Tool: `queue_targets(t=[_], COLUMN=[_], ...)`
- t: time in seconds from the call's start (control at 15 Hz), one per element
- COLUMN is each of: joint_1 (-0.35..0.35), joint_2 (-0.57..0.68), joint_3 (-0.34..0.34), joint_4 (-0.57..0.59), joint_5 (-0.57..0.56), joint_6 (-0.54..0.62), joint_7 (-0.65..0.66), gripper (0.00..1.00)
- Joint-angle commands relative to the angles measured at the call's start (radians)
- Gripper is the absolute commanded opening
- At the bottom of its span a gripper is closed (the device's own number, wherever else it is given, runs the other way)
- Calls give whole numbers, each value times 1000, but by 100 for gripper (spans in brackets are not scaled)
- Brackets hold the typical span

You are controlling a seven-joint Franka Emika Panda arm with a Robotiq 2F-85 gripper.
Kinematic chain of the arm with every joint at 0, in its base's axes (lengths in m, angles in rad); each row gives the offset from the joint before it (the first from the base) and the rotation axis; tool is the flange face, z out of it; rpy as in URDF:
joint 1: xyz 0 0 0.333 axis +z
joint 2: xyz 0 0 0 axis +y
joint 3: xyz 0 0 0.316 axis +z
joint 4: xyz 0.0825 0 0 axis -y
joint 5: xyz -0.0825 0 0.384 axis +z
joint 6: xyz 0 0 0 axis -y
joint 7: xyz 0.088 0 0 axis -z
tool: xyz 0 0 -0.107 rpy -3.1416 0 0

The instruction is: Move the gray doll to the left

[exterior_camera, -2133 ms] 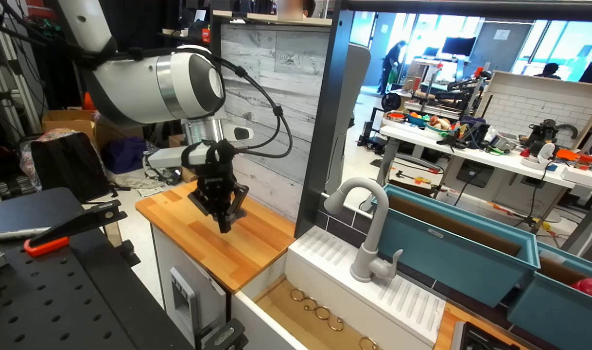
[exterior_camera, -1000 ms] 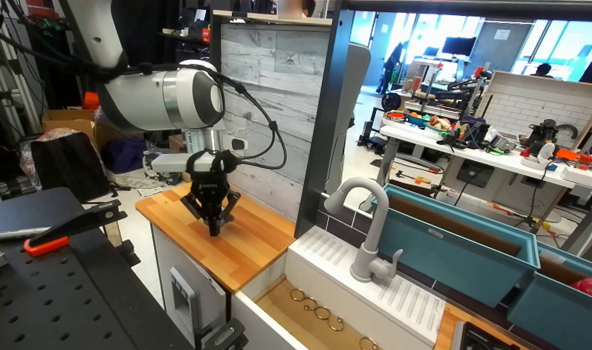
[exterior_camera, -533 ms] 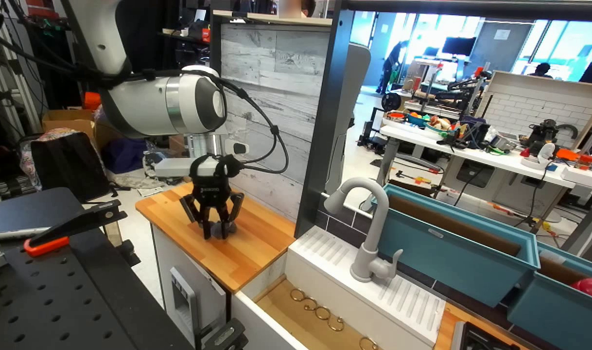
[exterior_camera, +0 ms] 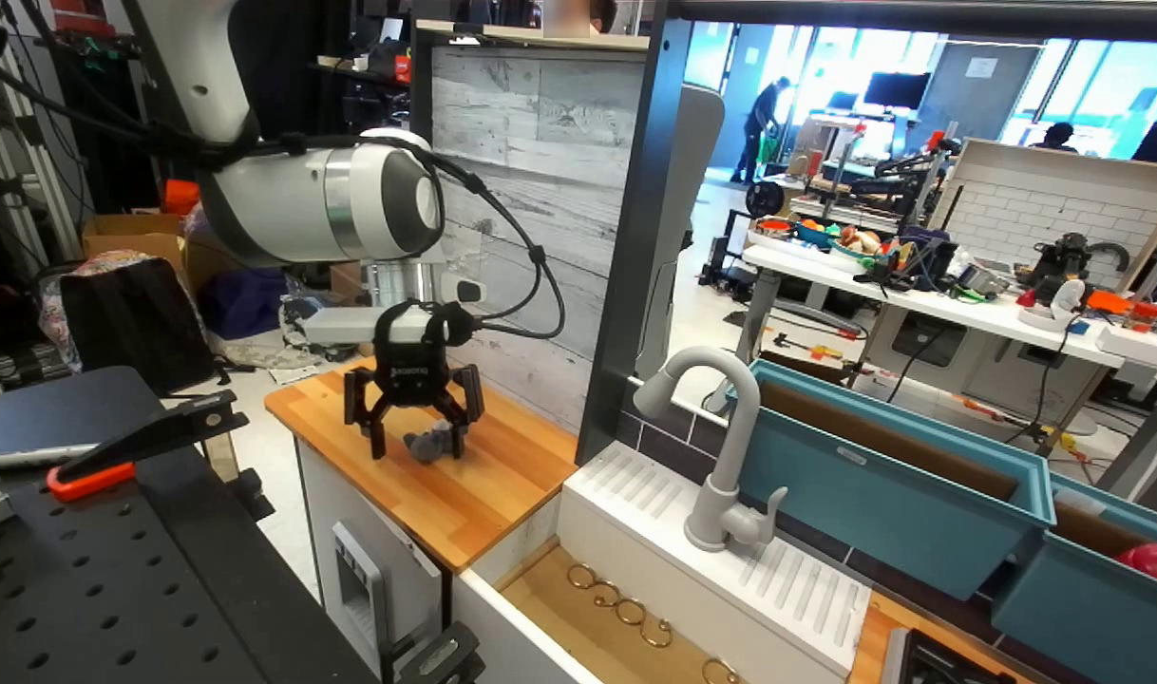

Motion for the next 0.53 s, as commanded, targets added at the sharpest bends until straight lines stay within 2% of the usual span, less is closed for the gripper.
queue_targets(t=[0.0,0.27,0.47], joint_1=[-52,-96,-90], joint_2=[14,17,18], joint_3=[47,88,72], joint_4=[31,27,21], joint_5=[75,164,194], joint_6=[12,120,216], joint_7=[1,-1,34], gripper=[100,100,100])
